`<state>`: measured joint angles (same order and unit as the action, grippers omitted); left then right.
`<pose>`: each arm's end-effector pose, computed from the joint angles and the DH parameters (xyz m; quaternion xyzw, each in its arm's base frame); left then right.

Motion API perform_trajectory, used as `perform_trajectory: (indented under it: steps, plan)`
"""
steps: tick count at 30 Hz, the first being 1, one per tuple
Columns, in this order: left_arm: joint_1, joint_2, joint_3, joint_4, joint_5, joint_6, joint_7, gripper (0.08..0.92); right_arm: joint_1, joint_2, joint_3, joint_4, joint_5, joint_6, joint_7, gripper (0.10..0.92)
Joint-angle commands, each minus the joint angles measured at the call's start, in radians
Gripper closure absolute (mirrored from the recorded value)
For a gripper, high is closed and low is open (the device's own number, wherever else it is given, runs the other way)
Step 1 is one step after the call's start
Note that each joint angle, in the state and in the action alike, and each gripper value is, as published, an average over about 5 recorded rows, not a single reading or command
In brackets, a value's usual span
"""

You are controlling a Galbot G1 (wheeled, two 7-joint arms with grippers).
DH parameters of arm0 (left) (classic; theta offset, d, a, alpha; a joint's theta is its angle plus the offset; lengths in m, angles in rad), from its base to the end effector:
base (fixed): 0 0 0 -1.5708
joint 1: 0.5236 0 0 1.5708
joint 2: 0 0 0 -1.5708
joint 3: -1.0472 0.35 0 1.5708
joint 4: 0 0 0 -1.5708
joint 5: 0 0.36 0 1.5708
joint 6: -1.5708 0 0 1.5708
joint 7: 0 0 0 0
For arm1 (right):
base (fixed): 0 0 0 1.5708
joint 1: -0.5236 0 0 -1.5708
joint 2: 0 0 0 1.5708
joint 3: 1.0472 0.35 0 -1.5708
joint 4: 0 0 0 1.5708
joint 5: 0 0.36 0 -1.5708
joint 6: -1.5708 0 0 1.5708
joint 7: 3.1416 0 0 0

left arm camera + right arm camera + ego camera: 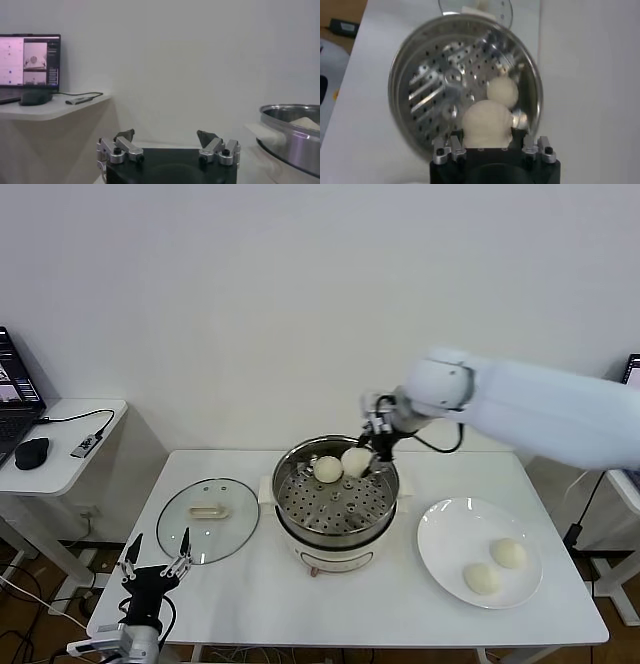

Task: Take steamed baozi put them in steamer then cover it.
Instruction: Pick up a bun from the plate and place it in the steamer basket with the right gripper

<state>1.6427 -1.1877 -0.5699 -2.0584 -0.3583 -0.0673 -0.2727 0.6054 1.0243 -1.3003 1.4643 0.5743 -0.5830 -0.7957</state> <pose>0.1718 0.0814 -0.3129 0.0676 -0.9973 0.0011 0.0286 0.5174 0.0943 -0.0475 0.5273 -0.5967 0.5253 0.2999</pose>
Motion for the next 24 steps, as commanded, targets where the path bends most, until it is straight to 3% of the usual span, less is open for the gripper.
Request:
perform_trajectory:
  steps: [1, 21, 24]
  plan:
    - [-0.004, -0.003, -0.004, 0.003, 0.000, -0.001, 0.000, 0.177, -0.124, 0.189, 0.024, -0.101, 0.040, -0.068, 0.087, 0.414]
    - [-0.014, -0.003, -0.002, 0.015, -0.001, -0.004, 0.001, 0.177, -0.195, 0.290, 0.036, -0.223, 0.008, -0.092, 0.136, 0.414]
    - [-0.013, -0.003, -0.003, 0.013, -0.001, -0.005, 0.001, 0.177, -0.193, 0.284, 0.034, -0.218, 0.001, -0.094, 0.130, 0.373]
